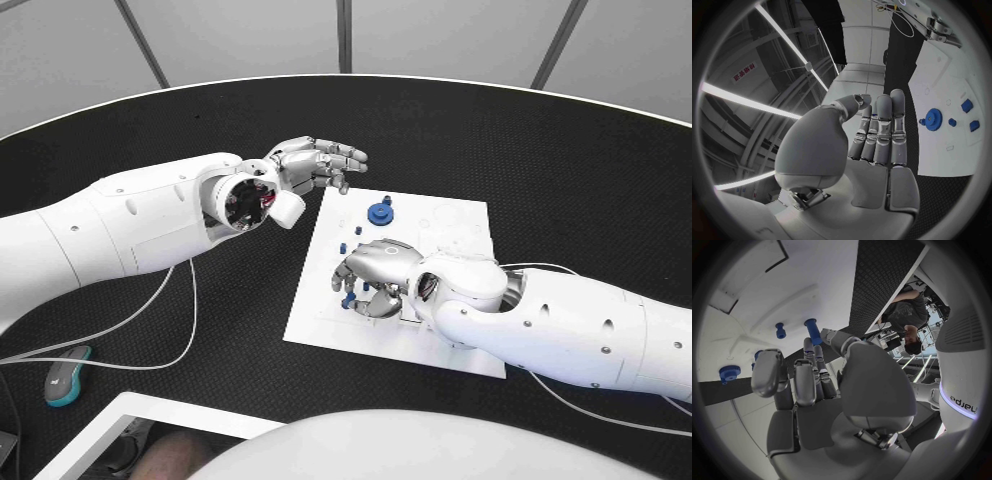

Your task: Assemble the parts on the task board

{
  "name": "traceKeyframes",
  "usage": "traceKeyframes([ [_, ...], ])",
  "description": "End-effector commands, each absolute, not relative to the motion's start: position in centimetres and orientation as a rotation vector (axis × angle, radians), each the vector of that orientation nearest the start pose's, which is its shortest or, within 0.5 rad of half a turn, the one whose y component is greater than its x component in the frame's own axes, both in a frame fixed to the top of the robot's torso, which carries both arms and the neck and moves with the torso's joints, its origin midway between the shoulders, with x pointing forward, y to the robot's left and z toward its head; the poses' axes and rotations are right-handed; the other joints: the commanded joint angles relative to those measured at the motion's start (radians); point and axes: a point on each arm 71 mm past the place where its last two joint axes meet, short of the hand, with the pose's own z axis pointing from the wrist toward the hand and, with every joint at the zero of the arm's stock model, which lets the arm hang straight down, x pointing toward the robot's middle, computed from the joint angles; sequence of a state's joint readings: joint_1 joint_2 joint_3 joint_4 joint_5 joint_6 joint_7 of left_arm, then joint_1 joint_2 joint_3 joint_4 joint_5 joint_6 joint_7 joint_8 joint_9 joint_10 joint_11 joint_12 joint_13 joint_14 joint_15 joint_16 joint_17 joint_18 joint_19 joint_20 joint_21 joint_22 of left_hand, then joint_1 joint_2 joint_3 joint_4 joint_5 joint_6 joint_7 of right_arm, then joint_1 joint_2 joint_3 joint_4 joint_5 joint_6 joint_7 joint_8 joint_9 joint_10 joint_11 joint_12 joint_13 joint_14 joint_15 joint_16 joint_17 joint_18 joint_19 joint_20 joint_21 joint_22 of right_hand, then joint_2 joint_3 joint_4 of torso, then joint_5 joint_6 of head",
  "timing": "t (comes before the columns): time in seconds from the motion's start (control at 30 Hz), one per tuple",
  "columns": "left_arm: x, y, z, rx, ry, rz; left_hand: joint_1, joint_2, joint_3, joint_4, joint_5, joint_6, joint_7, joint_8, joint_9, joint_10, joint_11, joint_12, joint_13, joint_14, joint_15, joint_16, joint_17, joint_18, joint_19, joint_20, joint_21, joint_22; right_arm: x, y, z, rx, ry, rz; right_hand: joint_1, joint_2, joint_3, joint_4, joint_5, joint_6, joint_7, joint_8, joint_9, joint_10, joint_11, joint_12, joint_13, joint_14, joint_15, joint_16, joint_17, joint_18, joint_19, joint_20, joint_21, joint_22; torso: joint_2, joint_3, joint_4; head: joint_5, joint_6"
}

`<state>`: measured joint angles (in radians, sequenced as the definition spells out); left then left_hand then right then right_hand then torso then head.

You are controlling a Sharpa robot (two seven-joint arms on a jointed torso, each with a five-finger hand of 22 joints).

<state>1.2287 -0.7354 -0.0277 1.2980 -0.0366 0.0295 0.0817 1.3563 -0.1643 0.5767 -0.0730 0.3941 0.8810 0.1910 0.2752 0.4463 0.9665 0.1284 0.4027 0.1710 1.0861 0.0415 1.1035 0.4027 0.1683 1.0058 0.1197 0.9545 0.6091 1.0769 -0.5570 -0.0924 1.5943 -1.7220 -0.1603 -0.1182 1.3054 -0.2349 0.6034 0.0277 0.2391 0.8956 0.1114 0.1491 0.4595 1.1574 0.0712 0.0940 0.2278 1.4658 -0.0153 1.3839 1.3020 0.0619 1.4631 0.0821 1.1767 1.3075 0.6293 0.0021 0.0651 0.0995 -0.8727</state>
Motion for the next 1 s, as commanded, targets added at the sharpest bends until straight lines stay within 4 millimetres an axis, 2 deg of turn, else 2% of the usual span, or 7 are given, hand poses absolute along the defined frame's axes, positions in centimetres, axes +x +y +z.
traceKeyframes([
  [0.03, 52.46, 20.25, -19.21, -1.127, 1.819, -1.561, 0.002, 0.007, -0.006, -0.001, 0.004, 0.001, 0.008, -0.006, -0.002, -0.009, -0.001, 0.002, -0.002, -0.008, -0.002, -0.005, -0.002, 0.018, -0.008, 0.001, 0.004, 0.002, 40.14, -3.42, -24.42, -0.644, 1.749, 0.876, 0.000, -0.006, -0.001, 0.007, 0.002, -0.008, 0.002, -0.006, 0.000, -0.020, 0.005, -0.012, -0.006, 0.048, 0.004, -0.007, -0.003, 0.018, 0.012, -0.001, -0.009, 0.028, 0.001, -0.0009, -0.0001, 0.000, 0.000],
  [0.3, 52.44, 20.29, -19.21, -1.127, 1.820, -1.560, 0.002, 0.007, -0.006, -0.001, 0.004, 0.001, 0.008, -0.006, -0.002, -0.009, -0.001, 0.002, -0.002, -0.008, -0.002, -0.005, -0.002, 0.018, -0.008, 0.001, 0.004, 0.002, 40.18, -3.52, -24.51, -0.645, 1.759, 0.866, -0.003, -0.011, -0.003, 0.008, 0.000, -0.013, -0.001, -0.010, -0.001, -0.043, 0.013, -0.024, -0.013, 0.045, 0.011, -0.013, -0.012, 0.020, 0.009, 0.004, -0.022, 0.020, 0.000, -0.0008, 0.0003, 0.002, 0.000],
  [0.77, 52.41, 20.38, -19.20, -1.128, 1.820, -1.559, 0.004, 0.008, -0.006, -0.002, 0.004, 0.001, 0.008, -0.006, -0.002, -0.009, -0.001, 0.002, -0.002, -0.008, -0.002, -0.005, -0.002, 0.018, -0.009, 0.001, 0.005, 0.003, 40.31, -3.98, -24.59, -0.634, 1.770, 0.845, -0.005, -0.013, -0.005, 0.010, -0.003, -0.015, -0.002, -0.011, -0.001, -0.048, 0.015, -0.025, -0.015, 0.045, 0.013, -0.013, -0.012, 0.020, 0.009, 0.006, -0.024, 0.019, 0.000, 0.0003, 0.0001, 0.001, 0.000],
  [1.0, 52.40, 20.30, -19.20, -1.127, 1.821, -1.561, 0.004, 0.008, -0.006, -0.002, 0.004, 0.001, 0.008, -0.006, -0.002, -0.009, -0.001, 0.002, -0.002, -0.008, -0.002, -0.005, -0.002, 0.018, -0.009, 0.001, 0.005, 0.003, 40.20, -3.81, -24.42, -0.632, 1.753, 0.862, 0.003, -0.001, 0.000, 0.010, -0.001, -0.008, -0.001, -0.008, 0.003, -0.005, 0.002, -0.002, -0.008, 0.047, 0.005, -0.009, -0.007, 0.019, 0.014, 0.003, -0.014, 0.025, -0.001, 0.0006, 0.0005, 0.000, 0.000],
])
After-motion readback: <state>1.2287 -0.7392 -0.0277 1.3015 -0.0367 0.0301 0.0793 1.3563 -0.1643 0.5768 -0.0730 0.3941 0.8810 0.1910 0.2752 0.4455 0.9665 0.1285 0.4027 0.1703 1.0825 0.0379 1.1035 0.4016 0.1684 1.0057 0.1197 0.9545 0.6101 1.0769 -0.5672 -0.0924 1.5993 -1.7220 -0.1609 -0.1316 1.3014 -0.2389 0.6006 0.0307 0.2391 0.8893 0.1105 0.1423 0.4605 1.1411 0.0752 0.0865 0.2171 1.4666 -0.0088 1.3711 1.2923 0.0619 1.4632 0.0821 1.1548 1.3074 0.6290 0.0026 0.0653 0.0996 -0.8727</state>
